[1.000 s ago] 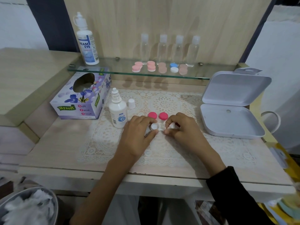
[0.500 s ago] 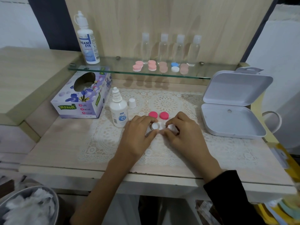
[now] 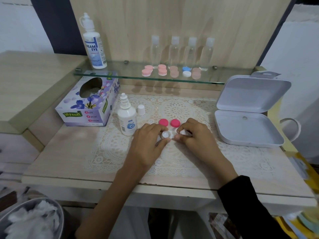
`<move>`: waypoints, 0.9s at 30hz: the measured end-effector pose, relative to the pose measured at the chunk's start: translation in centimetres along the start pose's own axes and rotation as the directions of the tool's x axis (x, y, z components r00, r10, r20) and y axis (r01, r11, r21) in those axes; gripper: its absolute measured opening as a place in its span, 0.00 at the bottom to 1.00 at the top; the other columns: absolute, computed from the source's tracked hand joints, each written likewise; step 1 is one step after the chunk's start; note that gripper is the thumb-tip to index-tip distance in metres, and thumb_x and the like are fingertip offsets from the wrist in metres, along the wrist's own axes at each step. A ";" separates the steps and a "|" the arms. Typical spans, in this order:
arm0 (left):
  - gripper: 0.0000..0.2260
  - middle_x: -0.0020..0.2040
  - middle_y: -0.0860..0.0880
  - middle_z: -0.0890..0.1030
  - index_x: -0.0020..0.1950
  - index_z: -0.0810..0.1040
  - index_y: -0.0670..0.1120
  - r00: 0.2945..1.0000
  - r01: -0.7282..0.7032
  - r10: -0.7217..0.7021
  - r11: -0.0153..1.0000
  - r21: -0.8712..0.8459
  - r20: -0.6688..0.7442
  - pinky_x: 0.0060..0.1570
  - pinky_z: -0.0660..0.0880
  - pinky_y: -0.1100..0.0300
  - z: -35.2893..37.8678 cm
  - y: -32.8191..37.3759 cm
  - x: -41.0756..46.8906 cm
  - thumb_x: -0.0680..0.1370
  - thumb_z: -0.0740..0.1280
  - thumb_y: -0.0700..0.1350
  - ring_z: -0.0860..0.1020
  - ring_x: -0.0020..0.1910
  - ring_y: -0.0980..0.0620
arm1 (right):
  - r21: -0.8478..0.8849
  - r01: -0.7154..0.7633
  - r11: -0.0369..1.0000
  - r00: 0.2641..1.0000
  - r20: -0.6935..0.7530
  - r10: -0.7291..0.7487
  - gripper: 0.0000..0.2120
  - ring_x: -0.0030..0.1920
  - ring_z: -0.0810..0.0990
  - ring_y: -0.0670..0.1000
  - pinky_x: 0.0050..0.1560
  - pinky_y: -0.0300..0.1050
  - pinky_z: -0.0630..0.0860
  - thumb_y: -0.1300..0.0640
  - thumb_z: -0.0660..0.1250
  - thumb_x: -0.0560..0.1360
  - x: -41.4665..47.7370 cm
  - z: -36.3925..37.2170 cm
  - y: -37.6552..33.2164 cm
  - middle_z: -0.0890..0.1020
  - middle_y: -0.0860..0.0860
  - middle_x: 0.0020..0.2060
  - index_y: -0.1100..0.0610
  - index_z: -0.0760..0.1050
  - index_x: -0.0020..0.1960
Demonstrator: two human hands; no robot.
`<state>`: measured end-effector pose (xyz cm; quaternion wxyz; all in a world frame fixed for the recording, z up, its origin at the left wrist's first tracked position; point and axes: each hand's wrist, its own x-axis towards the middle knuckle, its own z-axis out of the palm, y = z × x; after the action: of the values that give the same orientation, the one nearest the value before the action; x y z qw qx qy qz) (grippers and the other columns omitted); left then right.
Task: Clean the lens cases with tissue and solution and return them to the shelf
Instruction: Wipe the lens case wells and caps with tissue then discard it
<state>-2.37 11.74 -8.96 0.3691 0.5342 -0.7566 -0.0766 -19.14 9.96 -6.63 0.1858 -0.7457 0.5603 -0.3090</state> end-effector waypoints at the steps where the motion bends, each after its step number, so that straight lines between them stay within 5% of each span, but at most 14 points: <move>1: 0.11 0.50 0.52 0.80 0.55 0.79 0.46 1.000 0.004 -0.004 1.000 -0.001 0.001 0.51 0.72 0.51 0.0 0.0 0.0 0.75 0.70 0.47 0.75 0.50 0.51 | 0.055 -0.016 0.998 1.000 0.021 0.015 0.05 0.42 0.74 0.50 0.44 0.50 0.70 0.56 0.72 0.72 0.1 0.0 0.1 0.76 0.48 0.41 0.57 0.81 0.45; 4: 0.11 0.49 0.52 0.81 0.55 0.79 0.47 1.000 0.011 -0.011 1.000 -0.004 0.001 0.50 0.71 0.52 0.0 0.0 0.0 0.74 0.71 0.47 0.75 0.49 0.51 | 0.276 -0.097 0.956 0.995 0.028 0.093 0.03 0.38 0.72 0.45 0.41 0.44 0.68 0.60 0.72 0.73 -0.2 0.0 0.5 0.75 0.46 0.38 0.54 0.80 0.41; 7: 0.11 0.49 0.52 0.80 0.55 0.79 0.47 1.000 0.007 -0.007 1.000 -0.011 -0.002 0.50 0.71 0.53 -0.1 0.1 -0.1 0.74 0.71 0.46 0.75 0.49 0.52 | 0.702 -0.182 0.689 0.969 0.008 0.248 0.04 0.35 0.73 0.43 0.36 0.36 0.71 0.62 0.68 0.76 -0.6 -0.5 0.4 0.76 0.47 0.35 0.60 0.79 0.42; 9: 0.11 0.49 0.53 0.80 0.55 0.78 0.47 1.000 -0.003 0.003 1.000 -0.022 -0.001 0.50 0.72 0.52 -0.2 0.2 0.0 0.74 0.71 0.45 0.76 0.49 0.53 | 0.745 -0.174 0.644 0.959 -0.020 0.282 0.05 0.34 0.74 0.43 0.36 0.35 0.71 0.62 0.67 0.77 -0.5 -0.8 0.5 0.77 0.47 0.33 0.61 0.79 0.44; 12: 0.11 0.48 0.53 0.80 0.55 0.78 0.46 1.000 -0.023 0.022 0.998 -0.061 -0.004 0.48 0.73 0.58 -0.3 0.4 0.0 0.74 0.71 0.43 0.76 0.46 0.55 | 0.650 -0.073 0.757 0.988 -0.056 0.143 0.06 0.42 0.75 0.47 0.46 0.41 0.71 0.61 0.67 0.76 -0.4 -0.1 0.5 0.78 0.53 0.41 0.54 0.80 0.43; 14: 0.11 0.48 0.52 0.80 0.55 0.79 0.46 0.999 -0.033 0.033 0.997 -0.075 -0.005 0.46 0.72 0.63 -0.4 0.4 0.0 0.73 0.72 0.43 0.77 0.46 0.56 | 0.368 0.042 0.929 0.994 -0.107 -0.003 0.09 0.40 0.72 0.40 0.43 0.33 0.66 0.63 0.68 0.76 -0.4 0.4 0.8 0.76 0.51 0.40 0.50 0.80 0.42; 16: 0.11 0.48 0.51 0.80 0.55 0.79 0.45 0.999 -0.040 0.040 0.997 -0.071 0.001 0.46 0.71 0.65 -0.5 0.4 0.0 0.73 0.72 0.42 0.77 0.46 0.56 | 0.256 0.103 0.961 0.990 -0.123 -0.073 0.07 0.40 0.71 0.38 0.40 0.30 0.64 0.64 0.68 0.75 -0.2 0.6 0.9 0.73 0.45 0.38 0.52 0.81 0.45; 23: 0.10 0.47 0.52 0.80 0.53 0.79 0.44 1.000 -0.012 0.012 0.998 -0.060 0.003 0.45 0.70 0.66 -0.5 0.6 0.0 0.73 0.72 0.42 0.76 0.45 0.56 | 0.168 0.012 0.986 0.988 -0.151 0.013 0.07 0.37 0.71 0.41 0.37 0.30 0.63 0.61 0.67 0.76 -0.1 0.5 0.8 0.75 0.49 0.37 0.50 0.78 0.42; 27: 0.10 0.47 0.52 0.79 0.53 0.79 0.45 1.000 -0.010 0.010 0.999 -0.050 0.007 0.45 0.69 0.66 -0.4 0.6 0.0 0.73 0.72 0.42 0.76 0.46 0.56 | 0.083 -0.087 0.993 0.983 -0.152 0.098 0.05 0.40 0.73 0.49 0.39 0.45 0.67 0.57 0.66 0.76 -0.4 0.2 0.3 0.78 0.49 0.40 0.50 0.78 0.44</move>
<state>-2.57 12.15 -8.33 0.3799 0.5209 -0.7584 -0.0955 -19.35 10.25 -7.09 0.1837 -0.6848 0.5950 -0.3784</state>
